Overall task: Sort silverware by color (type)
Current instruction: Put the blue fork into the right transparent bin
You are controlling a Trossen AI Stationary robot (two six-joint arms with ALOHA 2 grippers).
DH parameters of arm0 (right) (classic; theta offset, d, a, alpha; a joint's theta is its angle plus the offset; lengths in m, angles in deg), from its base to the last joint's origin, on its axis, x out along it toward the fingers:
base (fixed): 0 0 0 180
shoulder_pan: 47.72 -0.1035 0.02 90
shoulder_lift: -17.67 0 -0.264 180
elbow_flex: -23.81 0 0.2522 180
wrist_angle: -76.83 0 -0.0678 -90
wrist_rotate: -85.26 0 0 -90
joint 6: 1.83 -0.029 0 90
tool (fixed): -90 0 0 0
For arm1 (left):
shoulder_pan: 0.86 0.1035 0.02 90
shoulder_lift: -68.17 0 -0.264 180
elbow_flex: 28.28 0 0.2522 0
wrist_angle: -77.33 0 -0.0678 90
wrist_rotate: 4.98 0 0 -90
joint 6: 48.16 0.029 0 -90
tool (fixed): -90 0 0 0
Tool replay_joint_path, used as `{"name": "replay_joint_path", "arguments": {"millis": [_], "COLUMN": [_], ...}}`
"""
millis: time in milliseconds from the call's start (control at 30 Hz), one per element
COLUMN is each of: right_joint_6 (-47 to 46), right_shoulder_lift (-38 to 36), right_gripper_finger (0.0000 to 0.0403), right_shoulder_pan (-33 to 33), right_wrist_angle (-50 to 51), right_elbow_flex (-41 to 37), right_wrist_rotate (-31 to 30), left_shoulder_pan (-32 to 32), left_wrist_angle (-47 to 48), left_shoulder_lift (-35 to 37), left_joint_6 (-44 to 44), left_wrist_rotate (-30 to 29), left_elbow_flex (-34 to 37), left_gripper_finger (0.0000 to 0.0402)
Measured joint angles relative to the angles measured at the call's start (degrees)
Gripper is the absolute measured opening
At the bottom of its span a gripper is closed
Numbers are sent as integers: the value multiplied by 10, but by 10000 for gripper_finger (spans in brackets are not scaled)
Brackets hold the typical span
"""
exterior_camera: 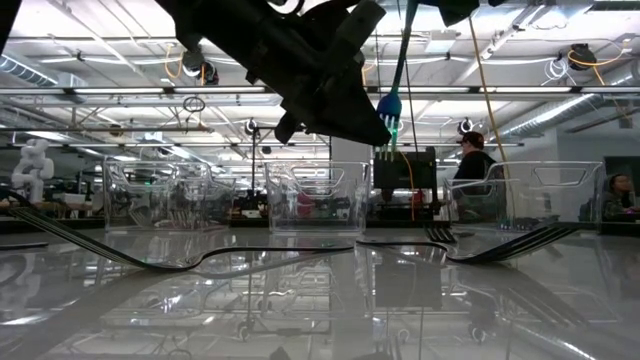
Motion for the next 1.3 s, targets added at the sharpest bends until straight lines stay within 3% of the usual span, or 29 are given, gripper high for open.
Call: {"name": "replay_joint_path", "arguments": {"millis": [167, 433, 600, 867, 1033, 1200, 1300], "right_joint_6": [1, -4, -9, -14, -18, -21, -17], "right_shoulder_lift": [-1, -4, -21, -87, -124, -135, -135], "right_gripper_finger": [4, 2, 1, 1, 0, 0, 0], "right_shoulder_pan": [0, 0, -1, 4, 27, 64, 95], "right_wrist_angle": [1, 11, 24, 83, 132, 242, 300], "right_elbow_flex": [0, 0, 0, 0, 16, 74, 111], "right_wrist_rotate": [1, 0, 0, -42, -25, -25, -12], "left_shoulder_pan": [-7, -16, -19, -26, -41, -48, -49], "left_wrist_angle": [-2, -20, -10, 62, 66, 86, 87], "left_shoulder_lift": [0, 0, 4, 56, 83, 102, 112], "left_joint_6": [-1, -11, -16, -46, -13, 4, 5], "left_wrist_rotate": [-11, -68, -66, -73, -108, -182, -195], "left_elbow_flex": [0, -4, -8, -9, -10, -9, -10], "left_gripper_finger": [83, 218, 272, 283, 283, 283, 283]}}
